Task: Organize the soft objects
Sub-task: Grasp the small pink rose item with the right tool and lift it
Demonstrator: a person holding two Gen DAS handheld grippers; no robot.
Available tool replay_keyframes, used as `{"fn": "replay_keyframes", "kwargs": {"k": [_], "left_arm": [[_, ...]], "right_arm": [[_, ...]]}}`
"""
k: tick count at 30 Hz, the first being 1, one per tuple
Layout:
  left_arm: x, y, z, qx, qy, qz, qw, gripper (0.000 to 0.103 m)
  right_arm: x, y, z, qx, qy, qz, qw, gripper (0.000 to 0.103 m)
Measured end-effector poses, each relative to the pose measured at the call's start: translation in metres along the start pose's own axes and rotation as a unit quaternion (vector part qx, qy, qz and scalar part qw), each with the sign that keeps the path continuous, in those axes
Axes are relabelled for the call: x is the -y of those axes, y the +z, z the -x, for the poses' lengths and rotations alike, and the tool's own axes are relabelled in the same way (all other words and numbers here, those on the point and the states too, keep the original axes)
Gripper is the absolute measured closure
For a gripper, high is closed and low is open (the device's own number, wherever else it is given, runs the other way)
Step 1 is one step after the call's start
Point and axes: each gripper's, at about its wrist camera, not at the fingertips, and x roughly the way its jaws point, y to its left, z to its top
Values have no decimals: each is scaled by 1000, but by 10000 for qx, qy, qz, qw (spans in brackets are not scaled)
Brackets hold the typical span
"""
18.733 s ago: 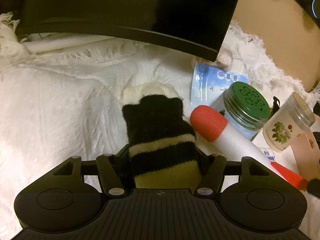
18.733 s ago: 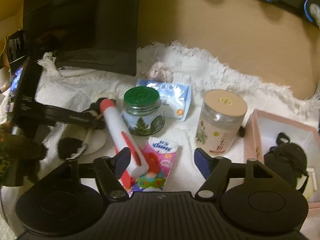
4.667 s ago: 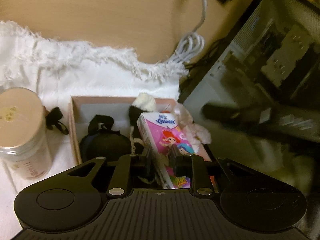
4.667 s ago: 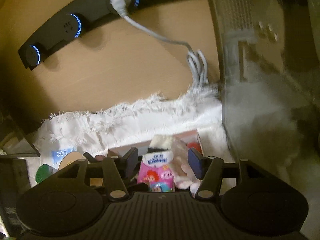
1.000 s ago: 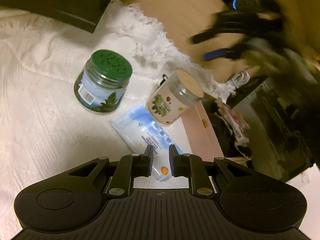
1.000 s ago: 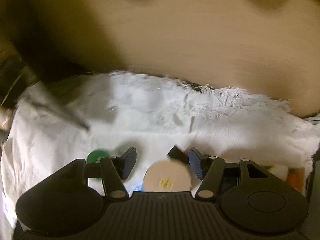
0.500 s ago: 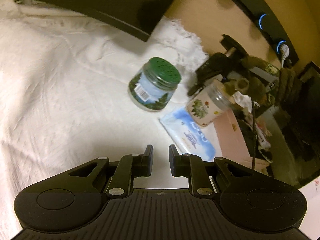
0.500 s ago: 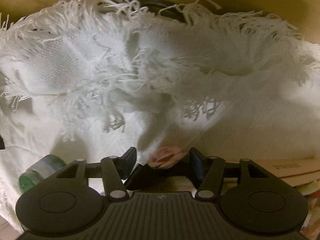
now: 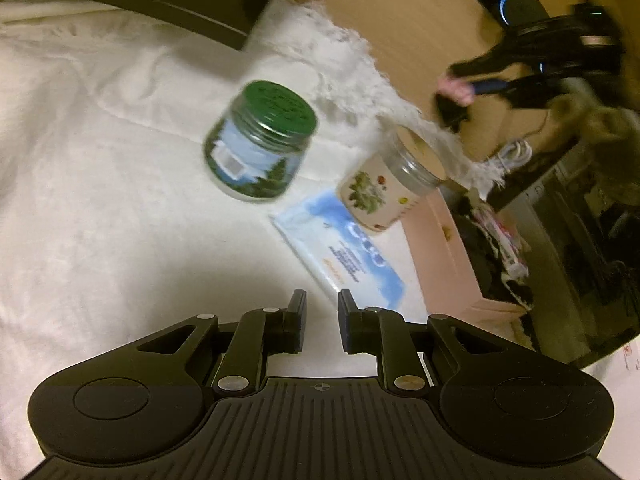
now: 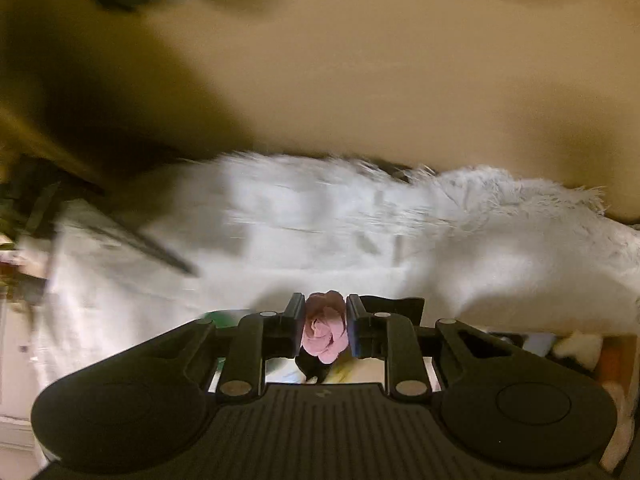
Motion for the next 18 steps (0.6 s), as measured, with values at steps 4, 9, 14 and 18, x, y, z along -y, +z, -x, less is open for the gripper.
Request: {"fn": "replay_keyframes", "kwargs": {"k": [4,9,14,18], "left_arm": [[10,1,-13,-147,7,-74,9999,85],[23,7,-23,-267,-40,-234,9994,85],[37,10,-30,-288,4,-320,9991,85],[38,5,-33,-451,103,-396,9981,85]], "right_arm": [[-21,-39,55,431,193,254,9986,81],[-26,-110,65,438,214,545,9973,81],[-13,-187,26,181,-18,537,9984,81],[1,-231,-19,-285,-81,272,9992,81]]}}
